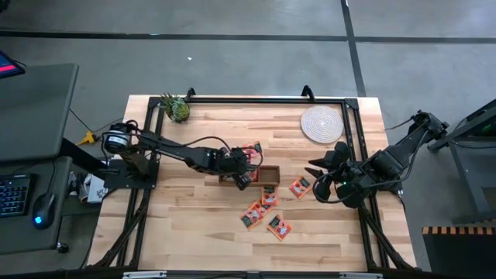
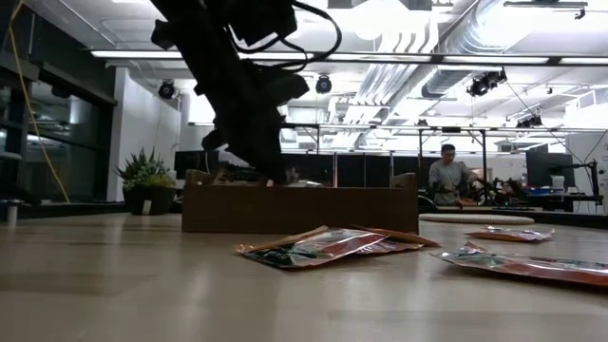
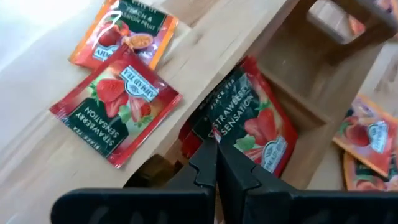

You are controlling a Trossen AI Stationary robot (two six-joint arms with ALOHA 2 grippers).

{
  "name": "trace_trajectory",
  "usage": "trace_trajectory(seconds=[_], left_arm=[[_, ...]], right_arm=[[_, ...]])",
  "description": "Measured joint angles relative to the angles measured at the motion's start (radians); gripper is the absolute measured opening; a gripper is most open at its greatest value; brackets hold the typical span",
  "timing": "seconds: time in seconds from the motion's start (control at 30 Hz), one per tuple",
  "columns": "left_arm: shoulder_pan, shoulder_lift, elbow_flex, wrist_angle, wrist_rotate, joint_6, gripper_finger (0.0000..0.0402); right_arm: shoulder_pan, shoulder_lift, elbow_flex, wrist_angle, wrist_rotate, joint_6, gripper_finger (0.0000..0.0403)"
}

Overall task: Pick & Place Tea
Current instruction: Put the red tea bag into the middle section of the brown wooden organizer, then put the orange tea bag into the right section of the brown wooden organizer

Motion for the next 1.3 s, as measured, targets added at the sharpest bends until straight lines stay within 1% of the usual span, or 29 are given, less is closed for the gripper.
trace_trajectory(seconds=[0.17,0.3,0.6,0.7,0.83,1.07,1.2,1.3], left_arm=[[0.001,0.004,0.0,0.037,-0.005,-0.002,0.0],[0.001,0.002,0.0,0.037,-0.026,0.002,0.0],[0.001,-0.011,0.001,0.038,-0.004,0.029,0.0],[0.001,-0.011,0.001,0.038,0.001,0.053,0.0006],[0.001,-0.028,0.014,0.031,-0.001,0.078,0.0036],[0.001,-0.047,0.055,0.016,-0.035,0.129,0.012],[0.001,-0.047,0.1,-0.072,-0.035,0.147,0.0155],[0.001,-0.047,0.13,-0.137,-0.058,0.151,0.0168]], right_arm=[[0.0,0.0,0.0,0.0,0.001,-0.003,0.0114],[0.0,0.0,0.0,0.0,-0.004,-0.003,0.0114],[0.0,0.0,0.0,-0.001,0.0,-0.004,0.0114],[0.0,0.0,0.0,-0.005,0.001,-0.004,0.0114],[0.0,0.0,0.0,-0.005,0.001,-0.004,0.0114],[0.0,0.0,0.0,-0.005,0.001,-0.003,0.0114],[0.0,0.0,0.0,0.005,-0.004,0.0,0.0114],[-0.001,0.0,0.0,0.02,-0.015,0.016,0.0114]])
